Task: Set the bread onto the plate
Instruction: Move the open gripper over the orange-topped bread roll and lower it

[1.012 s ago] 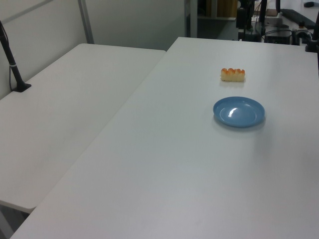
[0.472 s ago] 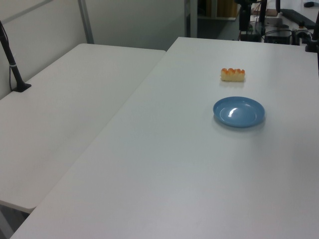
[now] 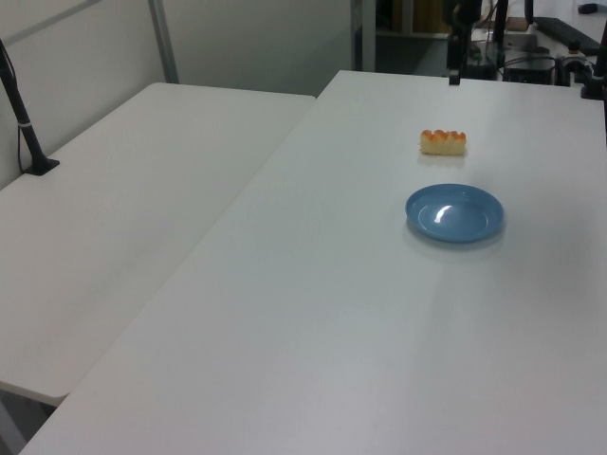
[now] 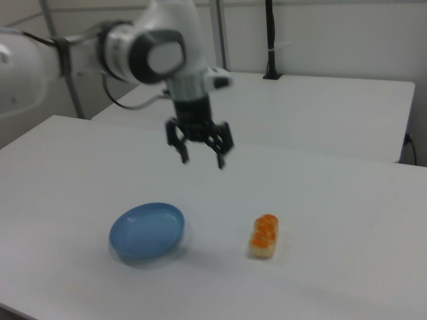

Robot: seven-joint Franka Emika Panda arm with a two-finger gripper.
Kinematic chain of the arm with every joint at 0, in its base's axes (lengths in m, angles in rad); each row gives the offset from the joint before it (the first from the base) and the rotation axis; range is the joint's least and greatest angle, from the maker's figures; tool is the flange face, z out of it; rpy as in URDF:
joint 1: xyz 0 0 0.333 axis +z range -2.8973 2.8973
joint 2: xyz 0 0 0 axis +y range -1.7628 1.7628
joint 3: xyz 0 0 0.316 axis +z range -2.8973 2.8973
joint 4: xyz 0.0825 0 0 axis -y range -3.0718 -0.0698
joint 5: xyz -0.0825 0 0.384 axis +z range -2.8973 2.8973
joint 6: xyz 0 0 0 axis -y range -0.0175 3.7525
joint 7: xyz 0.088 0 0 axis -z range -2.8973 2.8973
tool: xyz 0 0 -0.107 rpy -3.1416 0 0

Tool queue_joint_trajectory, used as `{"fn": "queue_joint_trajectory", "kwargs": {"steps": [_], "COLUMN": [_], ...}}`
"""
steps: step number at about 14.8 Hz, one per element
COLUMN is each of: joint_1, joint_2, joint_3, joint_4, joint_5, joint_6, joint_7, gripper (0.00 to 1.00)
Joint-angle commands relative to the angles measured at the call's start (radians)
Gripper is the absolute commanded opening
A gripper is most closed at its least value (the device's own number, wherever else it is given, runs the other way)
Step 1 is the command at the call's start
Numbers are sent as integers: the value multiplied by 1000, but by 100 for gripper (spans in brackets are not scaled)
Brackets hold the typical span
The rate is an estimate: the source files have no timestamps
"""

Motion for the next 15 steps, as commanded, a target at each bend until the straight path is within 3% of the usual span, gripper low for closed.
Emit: {"fn": "queue_joint_trajectory", "kwargs": {"steps": [1, 5, 10, 13, 15], "joint_1": [-82, -139, -138, -139, -139], "joint_2": [136, 241, 348, 357, 357], "joint_3": [5, 5, 8, 10, 10], "joint_4": [4, 6, 4, 4, 4], "joint_5": [-12, -14, -12, -5, 1], "joint_6": [124, 225, 374, 380, 380], "joint_7": [-60, -197, -176, -171, -171], "gripper": [100, 100, 99, 57, 37]}}
